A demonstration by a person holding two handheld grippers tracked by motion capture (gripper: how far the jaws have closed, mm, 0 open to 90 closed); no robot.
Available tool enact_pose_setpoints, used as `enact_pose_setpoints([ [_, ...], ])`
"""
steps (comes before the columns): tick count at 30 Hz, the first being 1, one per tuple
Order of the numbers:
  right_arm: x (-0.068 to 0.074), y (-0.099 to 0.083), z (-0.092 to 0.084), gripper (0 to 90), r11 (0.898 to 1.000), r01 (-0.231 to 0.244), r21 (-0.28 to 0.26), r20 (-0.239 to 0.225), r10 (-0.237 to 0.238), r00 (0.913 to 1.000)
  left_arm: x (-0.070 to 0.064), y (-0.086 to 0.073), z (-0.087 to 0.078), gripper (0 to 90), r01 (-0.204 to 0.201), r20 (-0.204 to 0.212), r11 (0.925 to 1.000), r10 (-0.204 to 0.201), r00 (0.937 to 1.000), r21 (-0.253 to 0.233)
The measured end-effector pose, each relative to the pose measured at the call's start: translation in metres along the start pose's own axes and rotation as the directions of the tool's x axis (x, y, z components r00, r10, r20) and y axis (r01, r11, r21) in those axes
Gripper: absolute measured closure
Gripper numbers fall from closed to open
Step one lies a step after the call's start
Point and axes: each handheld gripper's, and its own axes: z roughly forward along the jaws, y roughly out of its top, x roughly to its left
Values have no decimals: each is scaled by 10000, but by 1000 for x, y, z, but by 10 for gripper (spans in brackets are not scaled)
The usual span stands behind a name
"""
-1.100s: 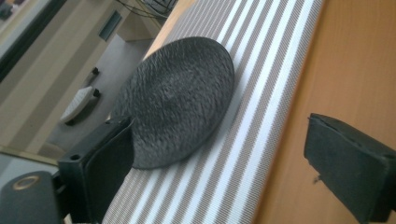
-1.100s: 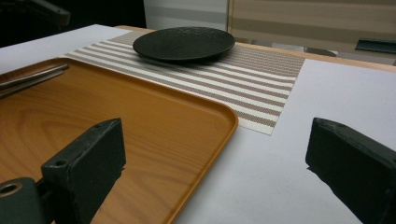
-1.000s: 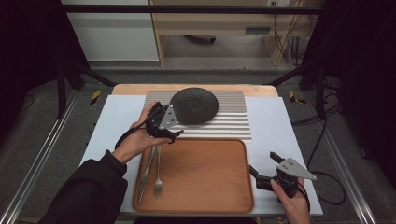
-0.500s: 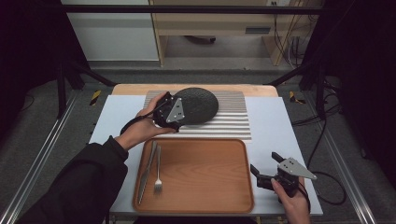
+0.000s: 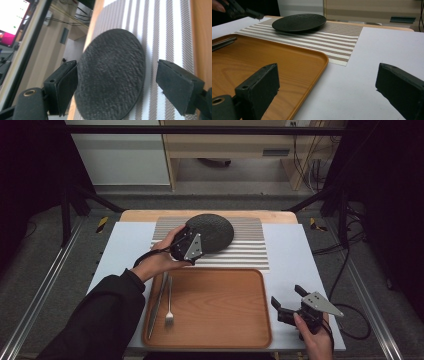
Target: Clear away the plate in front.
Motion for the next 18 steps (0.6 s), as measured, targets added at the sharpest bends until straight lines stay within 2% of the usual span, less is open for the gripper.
enact_pose_setpoints([
  [3,0,0,1,52,10000,22,-2,30,-22,10000,-6,-2,6,189,-50,111,9999,48,9999,103],
  [8,0,-1,1,52,10000,31,67,60,-31,10000,-14,-4,16,205,-408,262,9982,397,9989,439],
  [18,-2,-2,2,53,9999,-18,111,181,16,9998,-25,-7,36,240,-808,300,9940,788,9964,742],
])
